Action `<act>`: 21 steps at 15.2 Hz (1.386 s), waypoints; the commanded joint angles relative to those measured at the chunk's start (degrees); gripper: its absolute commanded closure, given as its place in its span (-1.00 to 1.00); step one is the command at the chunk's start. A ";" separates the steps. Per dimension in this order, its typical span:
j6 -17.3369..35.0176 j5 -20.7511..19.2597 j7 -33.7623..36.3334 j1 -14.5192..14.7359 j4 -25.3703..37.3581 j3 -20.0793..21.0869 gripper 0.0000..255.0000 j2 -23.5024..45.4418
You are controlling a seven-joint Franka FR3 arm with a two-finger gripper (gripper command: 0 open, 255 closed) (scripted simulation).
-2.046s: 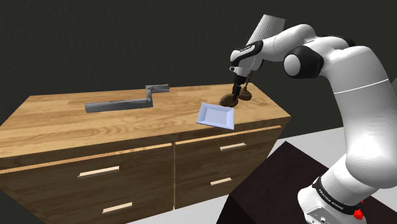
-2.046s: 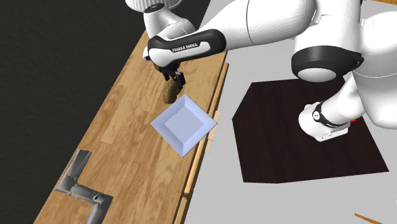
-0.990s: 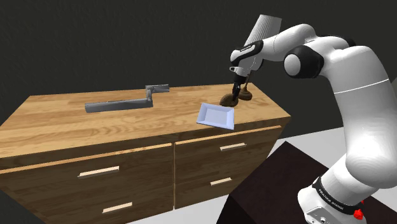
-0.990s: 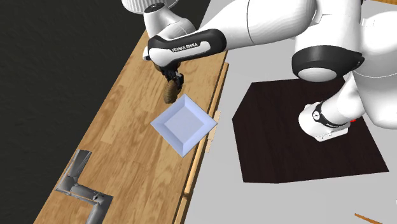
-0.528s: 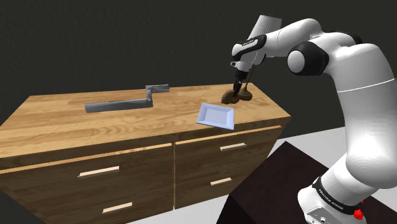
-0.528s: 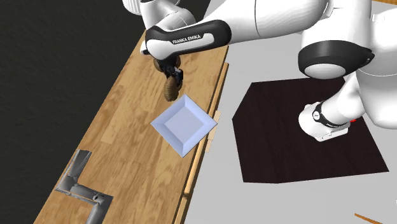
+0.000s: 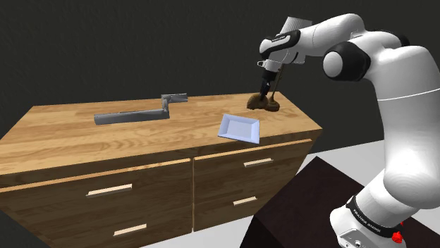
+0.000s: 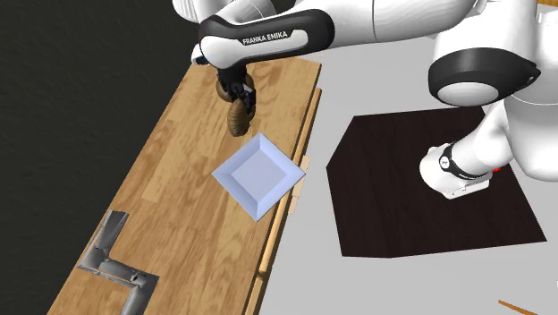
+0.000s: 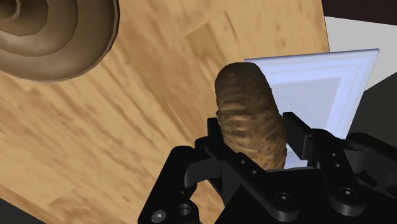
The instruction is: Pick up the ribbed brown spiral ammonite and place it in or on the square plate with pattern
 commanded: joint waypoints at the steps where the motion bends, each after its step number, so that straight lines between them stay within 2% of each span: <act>1: -1.15 -0.31 0.41 0.07 0.46 -0.21 1.00 -0.85; 2: -1.25 -0.34 0.44 0.08 0.50 -0.23 1.00 -0.92; 8: 4.77 -1.81 4.88 7.73 -13.91 -0.22 1.00 -10.67; 15: 9.88 -3.66 11.91 15.31 -25.52 0.90 1.00 -19.47; 21: 13.34 -2.23 10.44 14.99 -26.97 1.50 1.00 -17.13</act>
